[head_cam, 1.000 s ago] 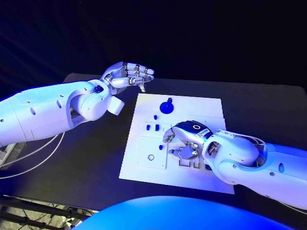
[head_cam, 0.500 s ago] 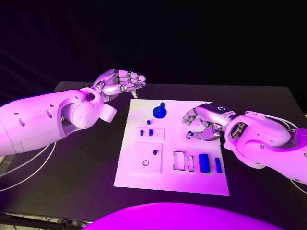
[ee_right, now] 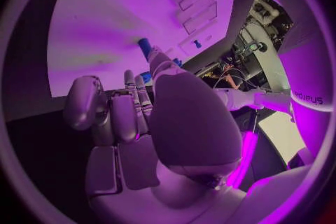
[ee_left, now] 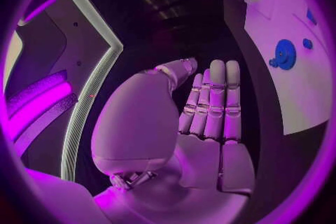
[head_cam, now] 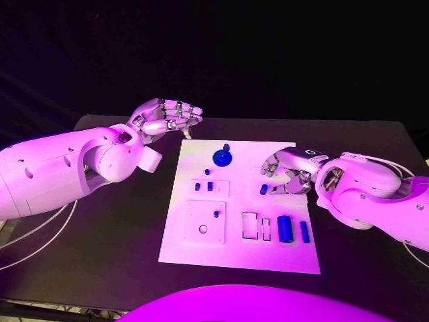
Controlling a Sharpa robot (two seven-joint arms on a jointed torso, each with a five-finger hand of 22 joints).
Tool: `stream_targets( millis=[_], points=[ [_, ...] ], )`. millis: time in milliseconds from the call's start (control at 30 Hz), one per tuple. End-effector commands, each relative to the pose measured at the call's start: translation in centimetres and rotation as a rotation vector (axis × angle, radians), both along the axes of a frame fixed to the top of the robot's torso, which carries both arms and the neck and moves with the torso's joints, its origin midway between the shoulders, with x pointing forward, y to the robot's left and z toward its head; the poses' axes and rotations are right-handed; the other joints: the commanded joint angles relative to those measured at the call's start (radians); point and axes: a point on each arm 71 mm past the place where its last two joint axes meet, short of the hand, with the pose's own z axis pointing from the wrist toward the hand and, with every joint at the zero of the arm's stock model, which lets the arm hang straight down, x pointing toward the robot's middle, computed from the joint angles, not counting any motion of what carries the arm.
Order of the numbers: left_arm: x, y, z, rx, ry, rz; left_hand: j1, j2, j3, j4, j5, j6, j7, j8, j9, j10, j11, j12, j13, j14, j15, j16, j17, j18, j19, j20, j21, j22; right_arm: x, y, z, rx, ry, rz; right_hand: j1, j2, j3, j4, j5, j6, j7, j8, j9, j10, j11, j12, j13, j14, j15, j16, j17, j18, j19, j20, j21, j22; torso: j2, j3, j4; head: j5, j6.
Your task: Assemble the parts on the task board
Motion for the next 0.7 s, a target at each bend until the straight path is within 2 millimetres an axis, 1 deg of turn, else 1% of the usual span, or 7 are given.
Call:
stream_targets(
  millis=[33, 133, 233, 367, 467, 533, 700],
  points=[
    [-0.1, -0.2, 0.1, -0.008, -0.004, -0.017, -0.004, 0.007, -0.001, -0.006, 0.004, -0.005, 0.012, 0.000, -0.001, -0.009, 0.000, 0.007, 0.000, -0.006, -0.002, -0.006, -0.001, 0.006, -0.003, 0.003, -0.007, -0.001, -0.2, 0.2, -0.8, -0.051, 0.050, 0.026, 0.007, 0.002, 0.007, 0.002, 0.004, 0.009, 0.004, 0.006, 0.002, 0.013, -0.003, 0.010, 0.001, 0.017, -0.003, 0.006, 0.002, 0.003, 0.010, -0.004, 0.012, 0.148, 0.000, -0.0008, 0.0004, 0.002, -0.002],
    [-0.1, -0.1, 0.1, -0.008, -0.004, -0.017, -0.004, 0.007, -0.001, -0.006, 0.004, -0.005, 0.012, 0.000, -0.001, -0.009, 0.000, 0.007, 0.000, -0.006, -0.002, -0.006, -0.001, 0.006, -0.003, 0.003, -0.007, -0.001, -0.3, 0.5, -1.2, -0.060, 0.061, 0.035, 0.006, 0.011, 0.023, 0.002, 0.003, 0.032, 0.004, 0.013, 0.006, 0.057, -0.014, 0.033, 0.003, 0.015, -0.012, 0.001, -0.007, -0.001, 0.020, -0.012, 0.035, 0.154, 0.000, -0.0003, -0.0003, 0.002, -0.004],
    [-0.1, -0.1, 0.1, -0.008, -0.004, -0.016, -0.004, 0.007, -0.001, -0.006, 0.004, -0.005, 0.012, 0.000, -0.001, -0.009, 0.000, 0.007, 0.000, -0.006, -0.002, -0.006, -0.001, 0.006, -0.003, 0.003, -0.007, -0.001, -0.4, 0.7, -1.5, -0.064, 0.067, 0.042, 0.003, 0.014, 0.040, 0.002, 0.004, 0.051, 0.009, 0.016, 0.007, 0.089, -0.018, 0.037, 0.001, 0.017, -0.017, 0.001, -0.005, -0.003, 0.024, -0.017, 0.045, 0.158, 0.000, -0.0005, -0.0002, 0.003, -0.003],
    [-0.1, -0.1, 0.1, -0.008, -0.004, -0.016, -0.004, 0.007, -0.001, -0.006, 0.004, -0.005, 0.012, 0.000, -0.001, -0.009, 0.000, 0.007, 0.000, -0.006, -0.002, -0.006, -0.001, 0.006, -0.003, 0.003, -0.007, -0.001, -0.5, 0.9, -1.7, -0.067, 0.064, 0.048, 0.001, 0.018, 0.064, 0.003, 0.005, 0.066, 0.008, 0.016, 0.007, 0.120, -0.020, 0.032, -0.002, 0.019, -0.019, 0.003, -0.003, -0.005, 0.029, -0.019, 0.058, 0.162, 0.000, 0.0000, 0.0000, 0.003, -0.005],
    [-0.1, -0.1, 0.1, -0.008, -0.004, -0.016, -0.004, 0.007, -0.001, -0.006, 0.004, -0.005, 0.012, 0.000, -0.001, -0.009, 0.000, 0.007, 0.000, -0.006, -0.002, -0.006, -0.001, 0.006, -0.003, 0.003, -0.007, -0.001, -0.5, 1.0, -1.7, -0.066, 0.059, 0.051, 0.010, 0.026, 0.113, 0.002, 0.000, 0.101, 0.004, 0.021, 0.008, 0.166, -0.025, 0.016, -0.005, 0.021, -0.023, 0.006, 0.000, -0.010, 0.036, -0.023, 0.083, 0.170, 0.000, 0.0000, 0.0000, 0.003, -0.005],
    [-0.1, -0.1, 0.1, -0.007, -0.004, -0.016, -0.005, 0.008, -0.002, -0.006, 0.003, -0.005, 0.012, 0.002, -0.001, -0.009, 0.000, 0.011, 0.000, -0.005, -0.002, -0.006, -0.001, 0.007, -0.003, 0.003, -0.007, -0.002, -0.5, 1.2, -1.7, -0.060, 0.051, 0.053, 0.004, 0.020, 0.145, 0.002, -0.004, 0.114, 0.002, 0.019, 0.008, 0.187, -0.028, -0.003, -0.007, 0.022, -0.025, 0.008, 0.001, -0.011, 0.039, -0.025, 0.090, 0.173, 0.000, 0.0001, -0.0009, 0.002, -0.005],
    [-0.1, -0.1, 0.1, -0.007, -0.004, -0.016, -0.005, 0.008, -0.002, -0.006, 0.003, -0.005, 0.012, 0.002, -0.001, -0.009, 0.000, 0.011, 0.000, -0.005, -0.002, -0.006, -0.001, 0.007, -0.003, 0.003, -0.007, -0.002, -0.6, 1.4, -1.5, -0.042, 0.034, 0.055, -0.004, 0.015, 0.177, 0.001, -0.005, 0.129, -0.001, 0.019, 0.009, 0.210, -0.031, -0.021, -0.006, 0.023, -0.028, 0.010, 0.003, -0.013, 0.042, -0.028, 0.103, 0.177, 0.000, 0.0005, -0.0008, 0.002, -0.005]
  ],
)
